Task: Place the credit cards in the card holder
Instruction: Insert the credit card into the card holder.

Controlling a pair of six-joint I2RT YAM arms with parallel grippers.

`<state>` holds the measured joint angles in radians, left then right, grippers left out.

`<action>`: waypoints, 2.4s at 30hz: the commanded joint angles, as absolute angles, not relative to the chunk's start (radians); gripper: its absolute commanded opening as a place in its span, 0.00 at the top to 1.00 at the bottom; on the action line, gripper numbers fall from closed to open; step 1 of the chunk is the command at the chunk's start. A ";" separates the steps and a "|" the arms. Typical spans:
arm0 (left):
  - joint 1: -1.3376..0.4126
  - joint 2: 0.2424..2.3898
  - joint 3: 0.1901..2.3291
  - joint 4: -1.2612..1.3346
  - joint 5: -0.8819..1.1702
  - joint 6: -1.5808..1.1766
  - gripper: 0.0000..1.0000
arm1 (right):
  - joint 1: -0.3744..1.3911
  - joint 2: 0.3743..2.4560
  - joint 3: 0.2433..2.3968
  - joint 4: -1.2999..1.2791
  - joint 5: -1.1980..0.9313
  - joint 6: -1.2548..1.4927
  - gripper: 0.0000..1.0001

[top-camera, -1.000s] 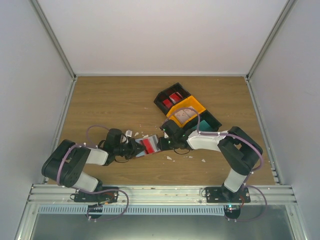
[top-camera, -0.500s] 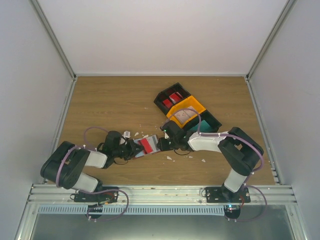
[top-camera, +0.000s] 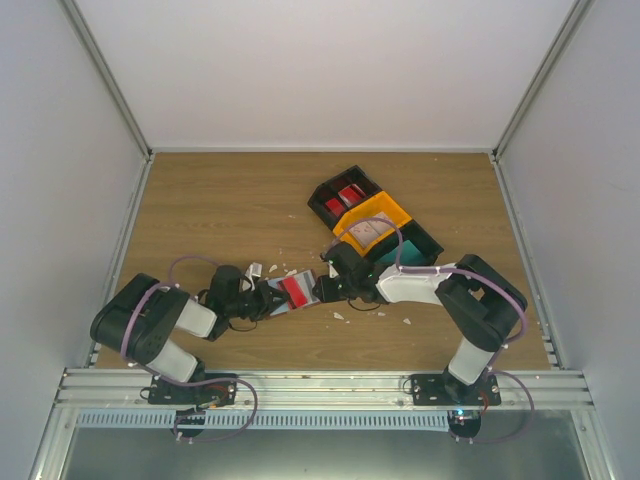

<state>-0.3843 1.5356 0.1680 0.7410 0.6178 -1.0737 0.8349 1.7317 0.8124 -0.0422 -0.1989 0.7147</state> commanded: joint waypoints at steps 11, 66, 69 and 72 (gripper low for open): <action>-0.404 1.298 0.132 0.372 0.424 -1.093 1.00 | 0.870 1.872 0.764 -0.284 -0.171 0.697 0.78; -0.505 1.570 0.268 0.466 0.538 -0.984 0.76 | 0.895 1.812 0.756 -0.241 -0.134 0.764 0.81; -0.499 1.542 0.285 0.403 0.547 -0.938 0.70 | 0.894 1.763 0.761 -0.252 -0.095 0.788 0.78; -0.491 1.503 0.305 0.315 0.537 -0.902 0.60 | 0.894 1.724 0.785 -0.271 -0.058 0.783 0.72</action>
